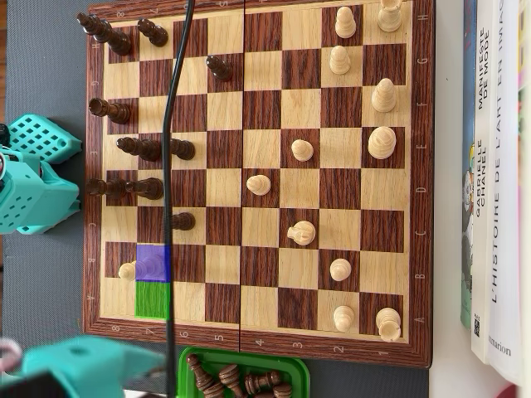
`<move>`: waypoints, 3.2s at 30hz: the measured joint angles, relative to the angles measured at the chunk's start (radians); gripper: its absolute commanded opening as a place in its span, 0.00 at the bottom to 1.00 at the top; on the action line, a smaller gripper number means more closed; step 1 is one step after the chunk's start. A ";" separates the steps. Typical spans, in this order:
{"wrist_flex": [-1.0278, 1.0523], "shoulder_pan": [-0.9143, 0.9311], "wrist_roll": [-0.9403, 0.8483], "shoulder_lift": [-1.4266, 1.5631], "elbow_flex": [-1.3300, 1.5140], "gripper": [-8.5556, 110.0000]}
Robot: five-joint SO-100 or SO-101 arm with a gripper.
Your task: Play chess
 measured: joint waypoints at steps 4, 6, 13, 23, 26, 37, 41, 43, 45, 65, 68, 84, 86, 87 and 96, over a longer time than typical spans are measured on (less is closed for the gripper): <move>0.000 -0.043 0.031 0.133 0.117 0.19; 0.000 -0.044 0.032 0.190 0.167 0.19; 0.000 -0.064 0.032 0.345 0.337 0.19; 0.000 -0.092 0.032 0.482 0.499 0.19; 0.000 -0.107 0.032 0.500 0.535 0.19; -0.002 -0.123 0.032 0.535 0.606 0.19; -0.002 -0.123 0.032 0.535 0.607 0.19; -0.002 -0.123 0.032 0.535 0.607 0.19; -0.020 -0.123 0.032 0.535 0.607 0.19; -0.048 -0.121 0.032 0.341 0.561 0.19; -0.081 -0.121 0.032 0.305 0.561 0.19; -0.094 -0.121 0.032 0.282 0.561 0.19; -0.094 -0.121 0.032 0.282 0.561 0.19; -0.094 -0.121 0.032 0.282 0.561 0.19; -0.094 -0.121 0.032 0.282 0.561 0.19</move>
